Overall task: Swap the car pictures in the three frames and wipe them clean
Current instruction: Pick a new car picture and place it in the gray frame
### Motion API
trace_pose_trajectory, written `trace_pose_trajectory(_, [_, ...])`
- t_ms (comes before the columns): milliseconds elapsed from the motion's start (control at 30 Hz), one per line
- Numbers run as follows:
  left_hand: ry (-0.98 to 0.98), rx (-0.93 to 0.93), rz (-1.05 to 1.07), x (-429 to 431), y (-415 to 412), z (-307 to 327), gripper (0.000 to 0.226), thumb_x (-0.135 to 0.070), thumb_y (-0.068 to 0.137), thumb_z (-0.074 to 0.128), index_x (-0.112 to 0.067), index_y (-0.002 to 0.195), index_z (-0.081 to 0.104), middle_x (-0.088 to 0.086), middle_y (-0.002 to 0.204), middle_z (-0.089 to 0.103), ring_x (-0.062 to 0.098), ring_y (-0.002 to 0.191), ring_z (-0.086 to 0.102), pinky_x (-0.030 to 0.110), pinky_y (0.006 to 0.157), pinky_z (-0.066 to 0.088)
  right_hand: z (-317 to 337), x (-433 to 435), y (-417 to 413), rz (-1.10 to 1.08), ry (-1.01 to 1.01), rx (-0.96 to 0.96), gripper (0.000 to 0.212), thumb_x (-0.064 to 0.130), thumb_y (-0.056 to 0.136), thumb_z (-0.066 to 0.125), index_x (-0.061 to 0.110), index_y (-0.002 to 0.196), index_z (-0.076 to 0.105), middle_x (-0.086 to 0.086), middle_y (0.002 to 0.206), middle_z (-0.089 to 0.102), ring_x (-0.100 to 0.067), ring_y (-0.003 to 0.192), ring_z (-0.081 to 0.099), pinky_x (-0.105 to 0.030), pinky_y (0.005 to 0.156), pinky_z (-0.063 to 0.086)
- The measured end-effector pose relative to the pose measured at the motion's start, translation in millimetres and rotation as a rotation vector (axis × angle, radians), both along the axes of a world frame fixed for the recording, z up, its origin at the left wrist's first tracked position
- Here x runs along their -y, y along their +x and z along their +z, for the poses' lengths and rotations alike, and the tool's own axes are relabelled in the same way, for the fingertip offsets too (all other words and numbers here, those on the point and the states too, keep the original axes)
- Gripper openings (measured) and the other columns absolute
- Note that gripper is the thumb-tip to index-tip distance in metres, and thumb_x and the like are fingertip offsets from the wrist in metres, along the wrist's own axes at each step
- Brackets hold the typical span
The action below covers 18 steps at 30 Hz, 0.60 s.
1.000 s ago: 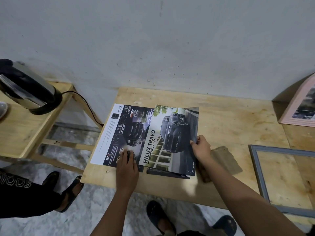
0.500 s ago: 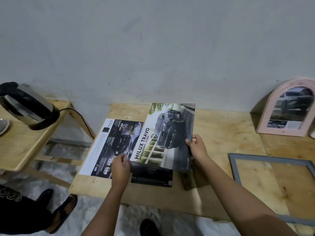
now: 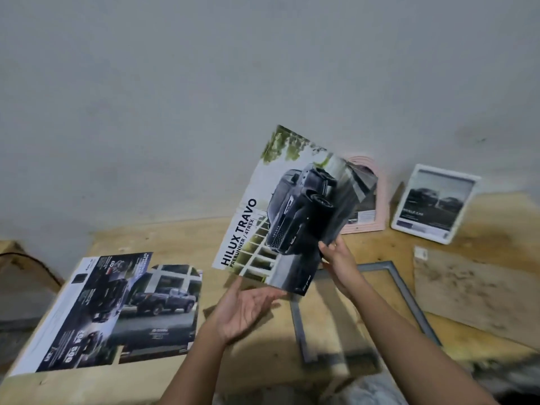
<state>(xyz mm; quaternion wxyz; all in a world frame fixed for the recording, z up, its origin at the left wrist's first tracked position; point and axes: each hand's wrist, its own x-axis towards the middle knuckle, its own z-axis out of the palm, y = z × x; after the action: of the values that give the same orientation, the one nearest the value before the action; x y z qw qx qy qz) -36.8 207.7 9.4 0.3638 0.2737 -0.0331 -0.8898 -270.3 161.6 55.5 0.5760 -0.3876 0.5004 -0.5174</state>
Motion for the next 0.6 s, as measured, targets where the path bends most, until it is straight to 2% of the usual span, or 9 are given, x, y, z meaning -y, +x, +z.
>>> trace_pose_trajectory(100, [0.064, -0.148, -0.004, 3.3, -31.9, -7.7, 0.063, -0.029, 0.095, 0.049, 0.028, 0.122, 0.040, 0.041, 0.113, 0.056, 0.033, 0.079, 0.071, 0.032, 0.061, 0.060, -5.1, -14.1, -44.4, -0.013, 0.005, 0.047, 0.030, 0.002, 0.095, 0.046, 0.024, 0.115, 0.049, 0.002, 0.111, 0.064, -0.011, 0.096, 0.063, -0.023, 0.072, 0.050])
trace_pose_trajectory(167, [0.030, -0.156, -0.037, -0.9, -55.8, -5.2, 0.057, 0.005, 0.078, 0.067, 0.027, 0.122, 0.039, 0.043, 0.114, 0.054, 0.038, 0.086, 0.069, 0.037, 0.066, 0.060, -10.9, -20.1, -72.7, -0.007, 0.022, 0.062, 0.032, 0.003, 0.095, 0.046, 0.023, 0.121, 0.047, 0.004, 0.111, 0.065, -0.008, 0.095, 0.063, -0.023, 0.072, 0.050])
trace_pose_trajectory(300, [-0.009, -0.083, -0.001, -14.0, -94.1, -8.8, 0.064, 0.018, 0.055, 0.079, 0.022, 0.113, 0.054, 0.044, 0.111, 0.054, 0.041, 0.087, 0.068, 0.040, 0.069, 0.059, -30.0, -26.4, -112.7, -0.002, 0.135, 0.029, 0.035, 0.014, 0.097, 0.046, 0.019, 0.131, 0.044, -0.003, 0.132, 0.055, -0.016, 0.116, 0.055, -0.031, 0.083, 0.048])
trace_pose_trajectory(367, [-0.010, 0.104, -0.030, -17.6, -112.3, -20.9, 0.058, 0.019, 0.055, 0.077, 0.017, 0.110, 0.059, 0.036, 0.103, 0.063, 0.034, 0.080, 0.071, 0.033, 0.064, 0.060, -39.3, -29.2, -132.5, 0.005, 0.266, 0.041, 0.031, 0.021, 0.098, 0.046, 0.020, 0.129, 0.047, -0.006, 0.131, 0.054, -0.020, 0.117, 0.053, -0.037, 0.084, 0.050])
trace_pose_trajectory(467, [-0.060, 0.491, -0.059, -19.9, -124.0, -35.2, 0.050, 0.008, 0.075, 0.066, 0.006, 0.124, 0.053, 0.022, 0.105, 0.063, 0.017, 0.068, 0.066, 0.020, 0.060, 0.055, -37.8, -40.7, -144.3, -0.035, 0.369, 0.091, 0.025, 0.023, 0.100, 0.040, 0.015, 0.120, 0.052, -0.015, 0.117, 0.058, -0.019, 0.093, 0.062, -0.037, 0.080, 0.051])
trace_pose_trajectory(500, [-0.070, 0.585, -0.056, -19.5, -125.6, -39.4, 0.051, 0.007, 0.079, 0.063, 0.003, 0.128, 0.050, 0.018, 0.101, 0.062, 0.013, 0.062, 0.060, 0.016, 0.054, 0.052, -48.1, -43.8, -145.3, -0.169, 0.318, -0.053, 0.025, 0.016, 0.101, 0.034, 0.012, 0.117, 0.053, -0.020, 0.118, 0.056, -0.018, 0.095, 0.064, -0.033, 0.078, 0.051])
trace_pose_trajectory(533, [-0.078, 0.663, -0.057, -19.6, -126.8, -40.1, 0.047, 0.008, 0.082, 0.060, 0.000, 0.127, 0.050, 0.014, 0.094, 0.062, 0.011, 0.058, 0.055, 0.015, 0.049, 0.049, -51.1, -55.8, -148.8, -0.335, 0.234, -0.231, 0.031, 0.009, 0.102, 0.027, 0.010, 0.118, 0.053, -0.023, 0.125, 0.052, -0.014, 0.113, 0.059, -0.028, 0.083, 0.048])
trace_pose_trajectory(567, [-0.099, 0.713, -0.039, -20.5, -127.9, -37.4, 0.039, 0.010, 0.084, 0.056, -0.003, 0.121, 0.054, 0.009, 0.086, 0.066, 0.011, 0.055, 0.056, 0.015, 0.046, 0.049, -45.2, -66.1, -155.7, -0.383, 0.243, -0.305, 0.038, 0.007, 0.102, 0.020, 0.006, 0.127, 0.049, -0.023, 0.140, 0.040, -0.012, 0.131, 0.041, -0.025, 0.096, 0.039])
trace_pose_trajectory(600, [-0.131, 0.766, -0.017, -20.8, -129.7, -33.9, 0.031, 0.012, 0.086, 0.052, -0.005, 0.112, 0.057, 0.006, 0.077, 0.070, 0.011, 0.052, 0.060, 0.016, 0.043, 0.050, -38.4, -68.4, -163.5, -0.418, 0.292, -0.349, 0.039, 0.008, 0.102, 0.018, 0.003, 0.133, 0.042, -0.023, 0.149, 0.026, -0.012, 0.139, 0.025, -0.024, 0.105, 0.027])
